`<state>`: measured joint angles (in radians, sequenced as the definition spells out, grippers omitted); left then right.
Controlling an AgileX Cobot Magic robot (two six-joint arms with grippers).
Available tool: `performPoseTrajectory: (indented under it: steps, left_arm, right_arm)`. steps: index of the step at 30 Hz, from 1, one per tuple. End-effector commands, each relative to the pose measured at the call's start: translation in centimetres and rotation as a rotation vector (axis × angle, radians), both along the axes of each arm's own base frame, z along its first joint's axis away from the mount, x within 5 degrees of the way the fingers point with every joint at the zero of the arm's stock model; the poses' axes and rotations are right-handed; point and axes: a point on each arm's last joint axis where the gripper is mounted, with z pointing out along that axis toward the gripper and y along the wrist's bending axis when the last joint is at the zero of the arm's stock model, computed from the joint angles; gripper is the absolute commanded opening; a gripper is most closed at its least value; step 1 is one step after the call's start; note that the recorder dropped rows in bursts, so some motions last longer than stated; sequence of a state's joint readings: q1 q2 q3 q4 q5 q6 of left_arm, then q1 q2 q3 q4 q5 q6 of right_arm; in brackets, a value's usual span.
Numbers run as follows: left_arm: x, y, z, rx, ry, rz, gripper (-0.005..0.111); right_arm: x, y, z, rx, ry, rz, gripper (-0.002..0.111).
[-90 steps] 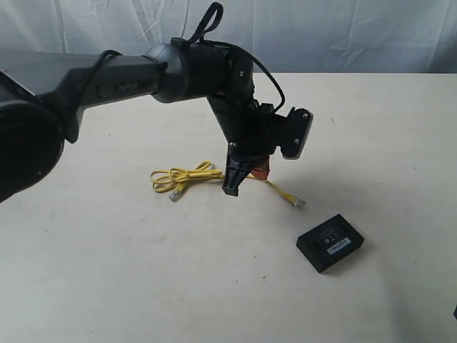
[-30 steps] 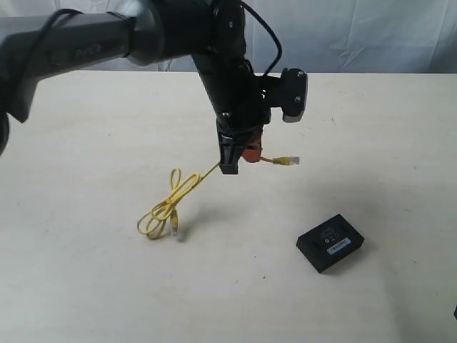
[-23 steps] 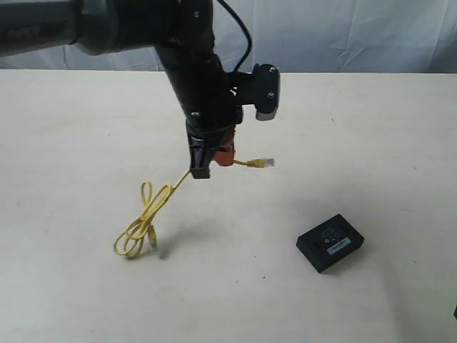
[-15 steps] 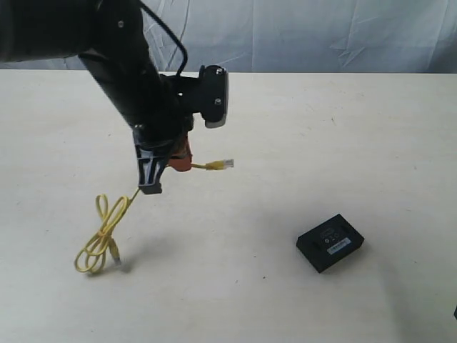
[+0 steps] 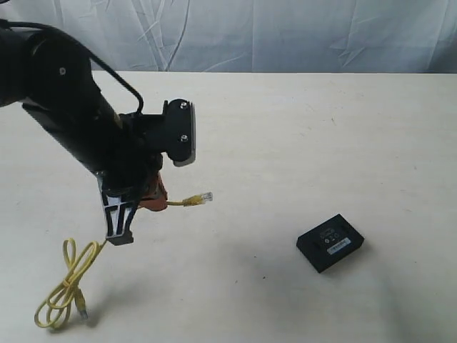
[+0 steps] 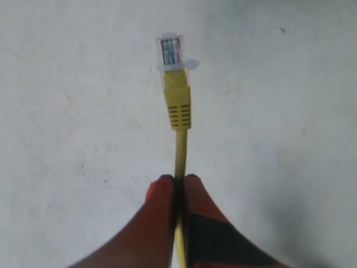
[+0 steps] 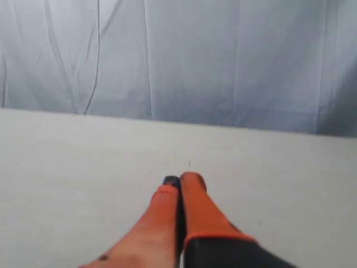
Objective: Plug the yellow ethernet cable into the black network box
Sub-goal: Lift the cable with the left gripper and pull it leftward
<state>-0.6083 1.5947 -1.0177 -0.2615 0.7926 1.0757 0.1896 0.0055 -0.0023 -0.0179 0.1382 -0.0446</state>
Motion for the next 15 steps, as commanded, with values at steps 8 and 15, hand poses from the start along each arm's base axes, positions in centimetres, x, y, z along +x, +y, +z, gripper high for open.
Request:
performPoseTrajectory:
  steps: [8, 15]
  left_arm:
    - [-2.3, 2.3, -2.0, 0.084, -0.015, -0.027, 0.0]
    - [-0.9, 3.2, -2.7, 0.09, -0.059, 0.011, 0.0]
  right_arm:
    - [-0.9, 0.0, 4.4, 0.055, -0.5, 0.01, -0.001]
    - [-0.8, 0.0, 4.2, 0.047, -0.457, 0.008, -0.001]
